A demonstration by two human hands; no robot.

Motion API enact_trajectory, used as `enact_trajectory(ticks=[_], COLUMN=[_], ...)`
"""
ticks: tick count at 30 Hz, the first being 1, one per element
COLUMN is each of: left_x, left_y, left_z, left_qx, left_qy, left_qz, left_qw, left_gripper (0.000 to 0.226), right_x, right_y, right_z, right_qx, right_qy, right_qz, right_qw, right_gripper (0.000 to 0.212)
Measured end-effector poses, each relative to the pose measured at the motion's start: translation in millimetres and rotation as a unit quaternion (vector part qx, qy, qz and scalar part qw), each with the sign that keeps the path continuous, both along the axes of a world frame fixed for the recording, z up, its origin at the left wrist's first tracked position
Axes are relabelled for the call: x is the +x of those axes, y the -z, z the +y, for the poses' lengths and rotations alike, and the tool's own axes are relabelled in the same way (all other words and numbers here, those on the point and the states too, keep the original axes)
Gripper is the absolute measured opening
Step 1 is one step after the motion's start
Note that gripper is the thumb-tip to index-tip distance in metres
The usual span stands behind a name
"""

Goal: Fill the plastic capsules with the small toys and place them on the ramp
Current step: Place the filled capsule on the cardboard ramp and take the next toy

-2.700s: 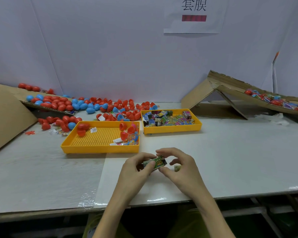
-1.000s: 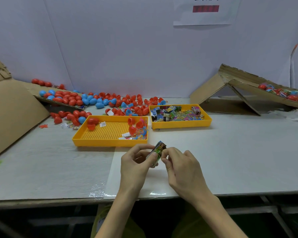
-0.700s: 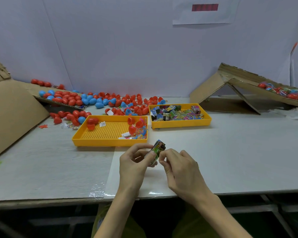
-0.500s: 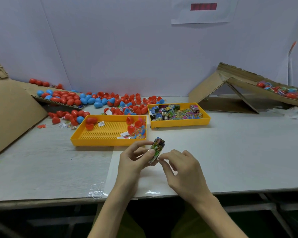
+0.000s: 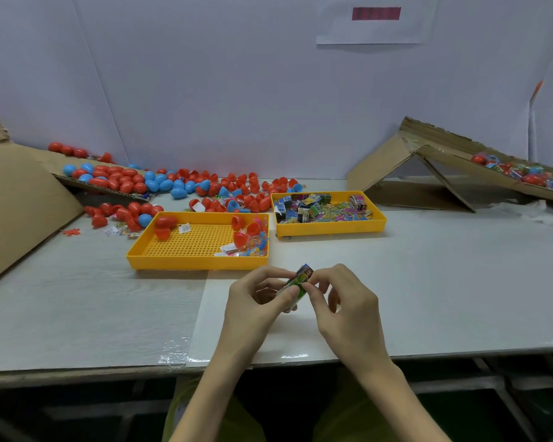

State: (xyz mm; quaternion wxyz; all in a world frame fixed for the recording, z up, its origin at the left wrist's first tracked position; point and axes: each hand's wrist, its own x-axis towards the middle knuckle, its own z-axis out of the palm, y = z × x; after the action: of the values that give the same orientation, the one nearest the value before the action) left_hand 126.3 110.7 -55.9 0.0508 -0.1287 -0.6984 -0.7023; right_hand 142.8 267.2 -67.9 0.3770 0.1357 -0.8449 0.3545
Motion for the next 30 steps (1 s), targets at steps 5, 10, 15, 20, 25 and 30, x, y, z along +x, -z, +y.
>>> enact_trajectory(ticks=[5, 10, 15, 20, 25, 30], left_x=[-0.3, -1.1, -2.7, -3.6, -4.9, -5.5], left_y=[1.2, 1.7, -0.2, -0.2, 0.7, 1.9], left_z=[0.4, 0.6, 1.9, 3.2, 3.0, 3.8], left_qx=[-0.005, -0.007, -0.007, -0.012, -0.022, -0.043], left_qy=[-0.003, 0.007, 0.032, 0.041, 0.047, 0.062], left_qz=[0.008, 0.013, 0.003, 0.002, 0.005, 0.008], left_qw=[1.0, 1.0, 0.999, 0.999, 0.999, 0.997], left_gripper=[0.022, 0.02, 0.017, 0.018, 0.02, 0.021], right_x=[-3.0, -6.9, -8.0, -8.2, -5.4, -5.1], right_y=[-0.6, -1.4, -0.8, 1.1, -1.1, -2.2], right_z=[-0.7, 1.8, 4.5, 5.0, 3.1, 4.7], right_qx=[0.008, -0.034, -0.065, -0.077, -0.1, -0.139], right_qy=[-0.01, -0.06, -0.064, -0.051, -0.036, -0.016], right_qz=[-0.036, -0.076, -0.09, -0.097, -0.091, -0.092], right_qw=[0.999, 0.995, 0.992, 0.991, 0.99, 0.986], right_gripper=[0.011, 0.007, 0.007, 0.012, 0.008, 0.013])
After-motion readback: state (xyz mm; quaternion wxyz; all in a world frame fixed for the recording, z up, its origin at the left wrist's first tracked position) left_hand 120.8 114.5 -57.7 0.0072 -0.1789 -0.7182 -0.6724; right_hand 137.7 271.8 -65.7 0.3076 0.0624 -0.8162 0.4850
